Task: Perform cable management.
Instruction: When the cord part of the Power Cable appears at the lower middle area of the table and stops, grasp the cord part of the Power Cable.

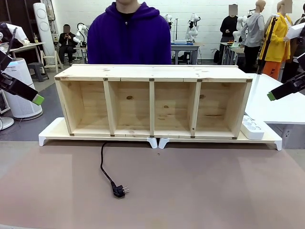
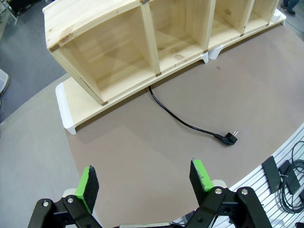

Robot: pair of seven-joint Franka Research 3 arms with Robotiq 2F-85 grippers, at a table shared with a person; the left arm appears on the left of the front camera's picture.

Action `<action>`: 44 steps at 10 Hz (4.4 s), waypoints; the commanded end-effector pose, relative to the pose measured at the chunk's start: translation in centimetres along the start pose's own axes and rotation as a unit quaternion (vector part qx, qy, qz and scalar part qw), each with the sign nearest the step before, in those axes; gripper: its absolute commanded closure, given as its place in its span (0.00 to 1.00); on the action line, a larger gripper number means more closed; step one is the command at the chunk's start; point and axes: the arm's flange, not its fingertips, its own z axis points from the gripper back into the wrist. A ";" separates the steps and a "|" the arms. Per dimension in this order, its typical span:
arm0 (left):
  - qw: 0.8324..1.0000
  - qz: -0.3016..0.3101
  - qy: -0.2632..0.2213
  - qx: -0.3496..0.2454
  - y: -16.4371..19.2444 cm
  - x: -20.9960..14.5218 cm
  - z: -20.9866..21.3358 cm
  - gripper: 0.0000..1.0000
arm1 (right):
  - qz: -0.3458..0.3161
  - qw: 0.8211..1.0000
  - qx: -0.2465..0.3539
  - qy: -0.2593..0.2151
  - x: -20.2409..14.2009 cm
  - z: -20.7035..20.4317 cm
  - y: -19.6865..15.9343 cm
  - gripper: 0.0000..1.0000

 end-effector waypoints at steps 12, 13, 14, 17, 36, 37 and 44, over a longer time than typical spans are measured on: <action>1.000 -0.003 -0.005 0.000 0.2 0.2 -0.2 0.00 | 0.189 0.948 0.227 0.118 9.5 -13.3 30.4 0.00; 1.000 -0.003 -0.005 0.000 0.2 0.2 -0.2 0.00 | 0.166 0.950 0.233 0.121 10.0 -14.8 32.4 0.00; 1.000 -0.003 -0.005 0.000 0.2 0.2 -0.2 0.00 | 0.151 0.954 0.229 0.119 10.2 -15.8 34.0 0.00; 1.000 -0.003 -0.005 0.000 0.2 0.2 -0.2 0.00 | 0.106 0.951 0.247 0.155 9.7 -18.3 38.4 0.00; 1.000 -0.003 -0.005 0.000 0.2 0.2 -0.2 0.00 | 0.159 0.925 0.270 0.216 7.3 -22.3 42.7 0.00; 1.000 -0.003 -0.005 0.000 0.2 0.2 -0.2 0.00 | 0.170 0.917 0.282 0.226 7.9 -23.9 43.8 0.00; 1.000 -0.003 -0.005 0.000 0.2 0.2 -0.2 0.00 | 0.138 0.919 0.246 0.276 6.0 -28.7 48.4 0.00</action>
